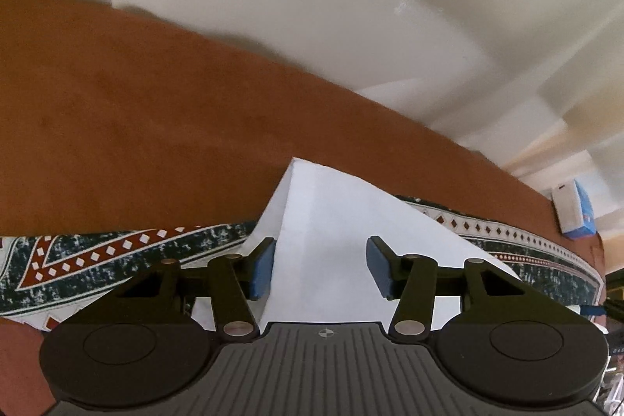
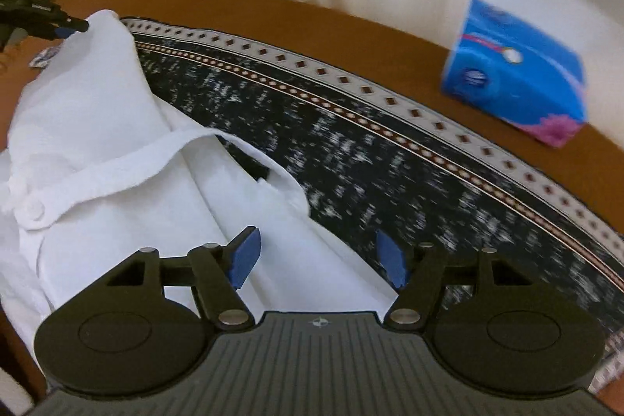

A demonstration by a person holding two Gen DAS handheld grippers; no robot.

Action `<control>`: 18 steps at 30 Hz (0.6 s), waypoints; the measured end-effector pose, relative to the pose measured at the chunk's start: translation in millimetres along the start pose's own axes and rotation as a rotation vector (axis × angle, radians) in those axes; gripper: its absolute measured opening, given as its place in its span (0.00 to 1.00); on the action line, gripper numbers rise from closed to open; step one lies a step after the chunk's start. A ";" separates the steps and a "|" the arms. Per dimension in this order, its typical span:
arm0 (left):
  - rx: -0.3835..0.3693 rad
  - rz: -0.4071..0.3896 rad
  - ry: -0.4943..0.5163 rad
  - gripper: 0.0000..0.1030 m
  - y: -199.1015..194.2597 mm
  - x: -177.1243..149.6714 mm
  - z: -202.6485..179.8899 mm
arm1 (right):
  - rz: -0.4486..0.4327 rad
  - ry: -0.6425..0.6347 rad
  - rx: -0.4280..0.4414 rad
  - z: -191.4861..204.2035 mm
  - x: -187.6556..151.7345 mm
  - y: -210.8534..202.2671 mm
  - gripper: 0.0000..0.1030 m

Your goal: Fold clothes

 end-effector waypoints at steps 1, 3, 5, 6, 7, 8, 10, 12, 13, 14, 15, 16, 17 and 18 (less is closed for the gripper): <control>0.001 0.002 0.000 0.62 1.2 0.5 0.3 | 0.007 -0.001 0.016 -0.3 1.6 3.7 0.68; 0.001 -0.001 0.009 0.59 3.1 1.3 -2.0 | 0.028 -0.005 0.035 0.9 3.1 11.3 0.68; 0.003 0.004 0.036 0.38 3.4 0.5 -3.8 | 0.043 -0.005 0.038 0.4 5.4 16.0 0.68; 0.004 0.006 0.051 0.09 2.8 -0.4 -4.4 | 0.047 -0.003 0.041 -0.1 5.8 16.9 0.68; 0.005 0.006 0.066 0.07 1.4 -1.5 -5.2 | 0.050 0.000 0.043 -0.7 6.2 17.8 0.67; 0.007 -0.011 0.086 0.04 -5.2 -4.9 -7.7 | 0.052 0.007 0.048 -1.4 6.1 18.5 0.67; 0.010 -0.045 0.125 0.00 -19.1 -11.8 -12.3 | 0.058 0.030 0.063 -2.4 5.1 18.7 0.49; -0.008 -0.084 0.133 0.00 -41.9 -20.5 -10.9 | 0.071 0.038 0.082 -0.6 4.0 15.6 0.22; -0.018 -0.102 0.135 0.00 -53.5 -25.1 -9.7 | 0.072 0.029 0.082 1.7 3.0 12.2 0.15; -0.027 -0.116 0.124 0.00 -66.5 -30.5 -5.1 | 0.054 0.032 0.084 2.7 1.7 6.2 0.13; -0.036 -0.128 0.119 0.00 -79.7 -37.2 0.1 | 0.028 0.038 0.086 3.0 0.4 -0.9 0.12; -0.039 -0.134 0.117 0.00 -92.7 -46.2 5.7 | -0.002 0.051 0.086 2.9 -1.2 -7.3 0.11; -0.034 -0.126 0.124 0.00 -100.5 -55.3 10.4 | -0.034 0.072 0.092 2.2 -4.2 -14.5 0.10; -0.027 -0.116 0.131 0.00 -107.3 -64.7 15.1 | -0.054 0.091 0.101 1.8 -7.4 -19.1 0.09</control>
Point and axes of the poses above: each gripper's, at about its wrist camera, not at the fingertips, and y roughly the way its jaws point, z to its left, x to its top, the point moved 2 cm from there along y, roughly the way its jaws point, and after that the axes turned 13 degrees about x, right-handed, at the moved point
